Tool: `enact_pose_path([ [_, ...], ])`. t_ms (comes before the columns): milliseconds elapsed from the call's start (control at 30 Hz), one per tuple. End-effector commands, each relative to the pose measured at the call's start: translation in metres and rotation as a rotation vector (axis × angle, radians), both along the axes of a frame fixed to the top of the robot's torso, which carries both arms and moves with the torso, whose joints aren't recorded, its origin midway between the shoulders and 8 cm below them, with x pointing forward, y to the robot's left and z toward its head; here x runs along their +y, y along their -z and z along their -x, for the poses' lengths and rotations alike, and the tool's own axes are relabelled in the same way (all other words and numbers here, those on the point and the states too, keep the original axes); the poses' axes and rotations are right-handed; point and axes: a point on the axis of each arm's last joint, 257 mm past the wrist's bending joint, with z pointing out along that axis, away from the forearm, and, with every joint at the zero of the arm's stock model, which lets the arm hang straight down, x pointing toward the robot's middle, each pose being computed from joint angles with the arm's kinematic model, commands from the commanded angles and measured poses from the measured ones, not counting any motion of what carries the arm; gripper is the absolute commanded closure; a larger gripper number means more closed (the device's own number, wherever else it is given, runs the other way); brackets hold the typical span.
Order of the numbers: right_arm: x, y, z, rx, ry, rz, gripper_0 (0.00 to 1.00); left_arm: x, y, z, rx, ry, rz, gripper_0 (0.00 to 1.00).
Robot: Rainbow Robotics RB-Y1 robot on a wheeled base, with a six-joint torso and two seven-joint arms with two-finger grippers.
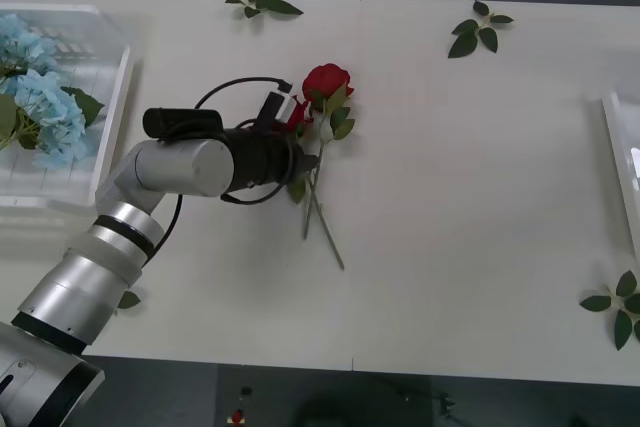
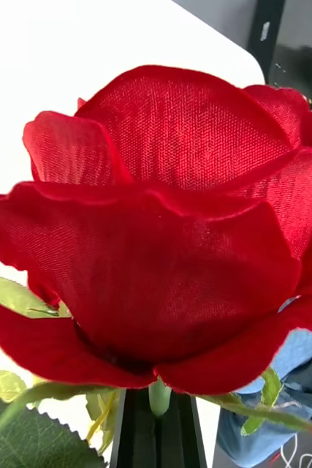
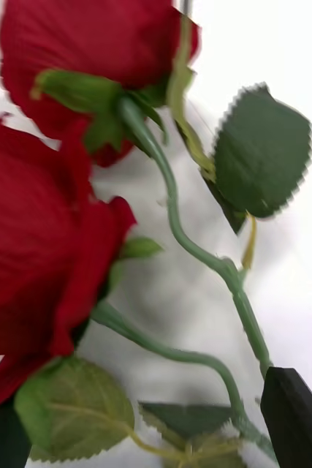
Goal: Put the red flowers into the right box and the blue flowers into the left box
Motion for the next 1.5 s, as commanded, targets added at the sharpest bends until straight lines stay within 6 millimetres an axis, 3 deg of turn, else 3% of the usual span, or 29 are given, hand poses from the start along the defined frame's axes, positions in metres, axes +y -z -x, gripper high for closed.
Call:
enact_pose_path([
  [33,-0.004,-0.028,-0.009,-0.060,0.004,-0.002,0.58,0.013,-0.021,-0.016,-0.044,-0.067,0.059,0.13],
  [100,-0.002,-0.027,-0.010,-0.063,0.002,-0.008,0.00,0.019,-0.025,-0.020,-0.059,-0.100,0.092,0.13],
  [433,0.012,-0.020,-0.014,-0.073,-0.009,-0.073,0.00,0.038,-0.014,-0.021,0.037,-0.231,0.204,0.13],
  [633,0.050,-0.007,-0.020,-0.086,-0.030,-0.241,0.00,0.033,0.000,-0.012,0.133,-0.289,0.279,0.13],
  [833,0.128,-0.001,-0.034,-0.088,-0.092,-0.486,0.00,0.023,-0.002,-0.009,0.171,-0.298,0.344,0.13],
  [933,0.184,0.002,-0.040,-0.065,-0.151,-0.611,0.00,0.010,-0.007,-0.007,0.177,-0.272,0.349,0.13],
  [967,0.192,0.002,-0.041,-0.060,-0.165,-0.626,0.00,0.008,-0.008,-0.007,0.176,-0.267,0.347,0.13],
  [1100,0.264,0.001,-0.039,-0.022,-0.283,-0.752,0.00,-0.011,-0.023,-0.012,0.139,-0.222,0.306,0.13],
  [1200,0.308,-0.003,-0.031,-0.015,-0.348,-0.879,0.00,-0.014,-0.028,-0.017,0.108,-0.208,0.258,0.14],
  [1300,0.329,-0.007,-0.024,-0.016,-0.441,-0.896,0.00,-0.014,-0.027,-0.019,0.090,-0.202,0.223,0.17],
  [1367,0.346,-0.005,-0.015,-0.019,-0.539,-0.898,0.00,-0.016,-0.025,-0.019,0.086,-0.197,0.207,0.31],
  [1500,0.372,-0.009,0.002,-0.045,-0.699,-0.888,0.00,-0.013,-0.023,-0.020,0.085,-0.202,0.198,0.47],
])
